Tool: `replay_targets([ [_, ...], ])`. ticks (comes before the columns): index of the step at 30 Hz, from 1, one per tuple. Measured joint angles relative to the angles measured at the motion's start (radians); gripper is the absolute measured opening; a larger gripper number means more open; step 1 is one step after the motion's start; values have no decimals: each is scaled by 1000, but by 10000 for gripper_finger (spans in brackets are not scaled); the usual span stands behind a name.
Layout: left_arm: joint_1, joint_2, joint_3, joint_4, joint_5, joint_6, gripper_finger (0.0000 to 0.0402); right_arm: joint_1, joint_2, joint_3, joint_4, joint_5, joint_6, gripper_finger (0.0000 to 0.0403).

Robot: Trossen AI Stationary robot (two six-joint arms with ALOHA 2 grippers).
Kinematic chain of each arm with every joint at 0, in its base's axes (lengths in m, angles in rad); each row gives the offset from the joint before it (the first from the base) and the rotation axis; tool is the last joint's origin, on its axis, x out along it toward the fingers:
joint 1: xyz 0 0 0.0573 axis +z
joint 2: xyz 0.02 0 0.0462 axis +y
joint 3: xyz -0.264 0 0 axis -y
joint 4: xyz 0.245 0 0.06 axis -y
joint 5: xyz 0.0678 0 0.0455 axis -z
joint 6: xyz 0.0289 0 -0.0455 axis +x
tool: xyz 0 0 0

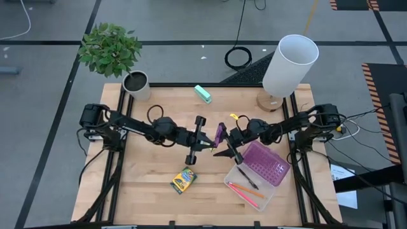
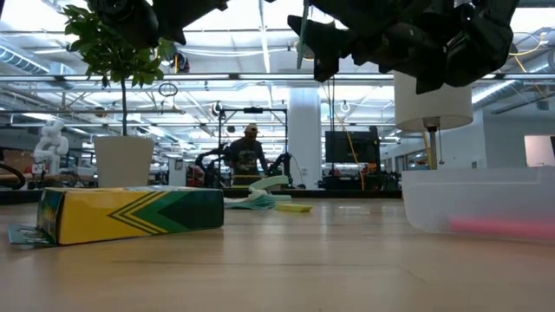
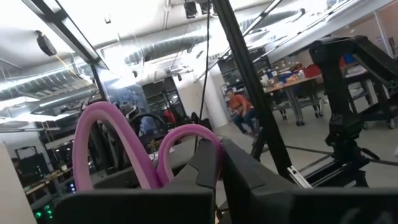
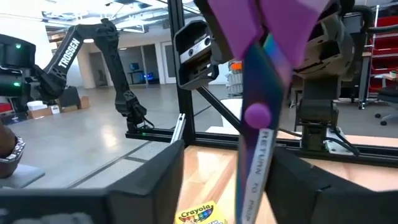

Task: Pack school essentials
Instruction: Put the violet scissors into the violet supply box

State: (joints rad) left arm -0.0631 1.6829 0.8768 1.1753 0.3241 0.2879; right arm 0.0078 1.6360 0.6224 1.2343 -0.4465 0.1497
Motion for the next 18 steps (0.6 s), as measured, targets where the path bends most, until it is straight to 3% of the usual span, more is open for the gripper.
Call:
replay_targets([
  [11, -2, 0, 0, 0, 11, -10, 11, -1, 0, 0, 10, 1, 0, 35],
  [15, 0, -1, 0, 0, 5, -35, 13, 0, 0, -1, 11, -14, -8, 16],
  [18, 1, -1, 0, -1, -32, -73, 43, 1, 0, -1, 11, -13, -7, 18],
])
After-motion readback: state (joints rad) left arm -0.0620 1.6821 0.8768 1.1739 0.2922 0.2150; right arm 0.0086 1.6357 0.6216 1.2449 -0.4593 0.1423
